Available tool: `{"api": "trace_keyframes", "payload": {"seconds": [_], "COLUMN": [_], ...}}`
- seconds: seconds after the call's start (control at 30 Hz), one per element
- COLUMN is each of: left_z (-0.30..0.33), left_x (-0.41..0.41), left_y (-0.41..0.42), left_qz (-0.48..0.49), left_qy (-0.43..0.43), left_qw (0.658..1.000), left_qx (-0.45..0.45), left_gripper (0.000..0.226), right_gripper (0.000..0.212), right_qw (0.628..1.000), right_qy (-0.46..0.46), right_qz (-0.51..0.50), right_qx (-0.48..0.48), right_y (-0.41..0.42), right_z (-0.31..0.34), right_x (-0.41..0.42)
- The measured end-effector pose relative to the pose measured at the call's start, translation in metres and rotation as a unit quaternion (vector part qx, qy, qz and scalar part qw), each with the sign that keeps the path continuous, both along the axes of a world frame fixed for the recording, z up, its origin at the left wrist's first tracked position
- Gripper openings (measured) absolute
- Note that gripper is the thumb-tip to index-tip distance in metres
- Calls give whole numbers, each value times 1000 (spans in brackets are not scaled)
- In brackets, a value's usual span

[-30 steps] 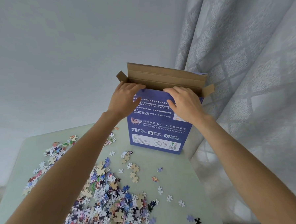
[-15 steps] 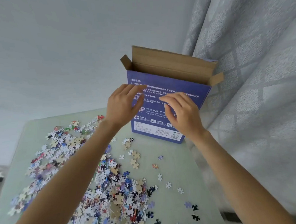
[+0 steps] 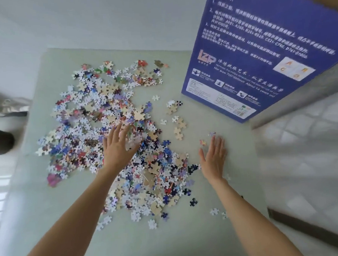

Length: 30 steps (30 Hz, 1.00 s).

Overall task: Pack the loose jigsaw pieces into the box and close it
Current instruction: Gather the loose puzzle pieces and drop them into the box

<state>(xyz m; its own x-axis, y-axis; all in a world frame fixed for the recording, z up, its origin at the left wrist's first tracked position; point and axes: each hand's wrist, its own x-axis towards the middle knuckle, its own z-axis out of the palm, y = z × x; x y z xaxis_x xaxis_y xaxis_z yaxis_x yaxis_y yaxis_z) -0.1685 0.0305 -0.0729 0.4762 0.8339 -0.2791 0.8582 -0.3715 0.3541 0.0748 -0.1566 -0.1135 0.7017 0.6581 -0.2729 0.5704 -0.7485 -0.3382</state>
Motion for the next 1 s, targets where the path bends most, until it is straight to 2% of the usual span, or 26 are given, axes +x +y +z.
{"api": "trace_keyframes", "payload": {"seconds": [0.07,0.13,0.3,0.4,0.43,0.5,0.6,0.63,0.7,0.87,1.0], "left_z": [-11,-18,-17,-11,-8,0,3,1,-1,8,9], "left_x": [-17,-25,-28,-31,-32,-30,-24,-22,-17,-9,-15], "left_y": [-8,-14,-21,-23,-25,-31,-49,-55,-62,-64,-63], "left_qz": [-5,-21,-39,-44,-48,-56,-68,-71,-68,-25,4], "left_qy": [25,29,-35,-34,-15,28,79,92,103,8,-43], "left_qw": [999,999,998,997,998,998,994,992,991,989,983], "left_qx": [-23,-38,-42,-61,-49,-20,-43,-54,-60,-145,-176], "left_gripper": [78,83,79,79,83,98,120,124,126,102,83], "right_gripper": [78,75,78,59,57,71,111,118,121,103,60], "right_qw": [1000,997,971,954,952,955,950,949,952,963,970], "right_qy": [-12,5,115,208,210,139,63,53,59,142,144], "right_qz": [1,72,195,186,189,248,286,278,262,228,195], "right_qx": [9,30,82,106,115,82,-104,-140,-150,-35,12], "right_y": [25,53,98,99,96,84,54,45,33,40,50], "right_z": [-4,-5,4,19,25,35,46,48,50,41,46], "right_x": [-16,-40,-113,-117,-112,-95,-71,-69,-78,-110,-106]}}
